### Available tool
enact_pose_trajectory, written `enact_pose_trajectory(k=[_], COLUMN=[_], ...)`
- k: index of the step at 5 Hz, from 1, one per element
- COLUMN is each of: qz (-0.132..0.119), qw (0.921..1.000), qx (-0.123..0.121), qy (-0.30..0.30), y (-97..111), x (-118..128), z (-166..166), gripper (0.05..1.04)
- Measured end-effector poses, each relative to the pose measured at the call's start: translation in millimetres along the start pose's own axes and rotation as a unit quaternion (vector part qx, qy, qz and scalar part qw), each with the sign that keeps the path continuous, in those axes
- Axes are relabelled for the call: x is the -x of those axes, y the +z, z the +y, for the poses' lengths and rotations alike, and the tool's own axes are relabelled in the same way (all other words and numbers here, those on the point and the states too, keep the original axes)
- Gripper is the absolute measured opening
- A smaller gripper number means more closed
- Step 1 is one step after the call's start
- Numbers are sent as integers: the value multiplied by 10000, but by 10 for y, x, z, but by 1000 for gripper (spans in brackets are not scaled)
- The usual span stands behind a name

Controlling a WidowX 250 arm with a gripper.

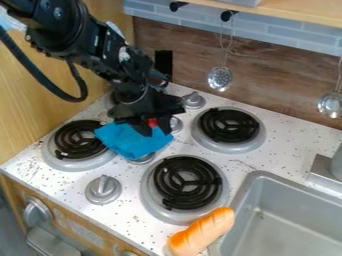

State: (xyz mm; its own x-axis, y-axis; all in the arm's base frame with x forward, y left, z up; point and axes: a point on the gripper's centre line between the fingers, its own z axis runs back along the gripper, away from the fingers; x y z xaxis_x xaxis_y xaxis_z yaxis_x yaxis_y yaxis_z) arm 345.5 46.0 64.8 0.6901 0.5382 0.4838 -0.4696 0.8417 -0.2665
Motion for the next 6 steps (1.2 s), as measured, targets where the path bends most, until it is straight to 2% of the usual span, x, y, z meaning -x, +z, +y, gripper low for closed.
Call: enact_pose_trajectory(k=[1,3,5,6], qz=[2,104,297,317], qw=[10000,9990,9972,9965], qx=[23,323,427,499], qy=[56,-294,-534,-592], y=[-2,-6,-168,-241], x=[0,150,299,333], z=[-21,-489,-801,-992], gripper=[457,457,457,457])
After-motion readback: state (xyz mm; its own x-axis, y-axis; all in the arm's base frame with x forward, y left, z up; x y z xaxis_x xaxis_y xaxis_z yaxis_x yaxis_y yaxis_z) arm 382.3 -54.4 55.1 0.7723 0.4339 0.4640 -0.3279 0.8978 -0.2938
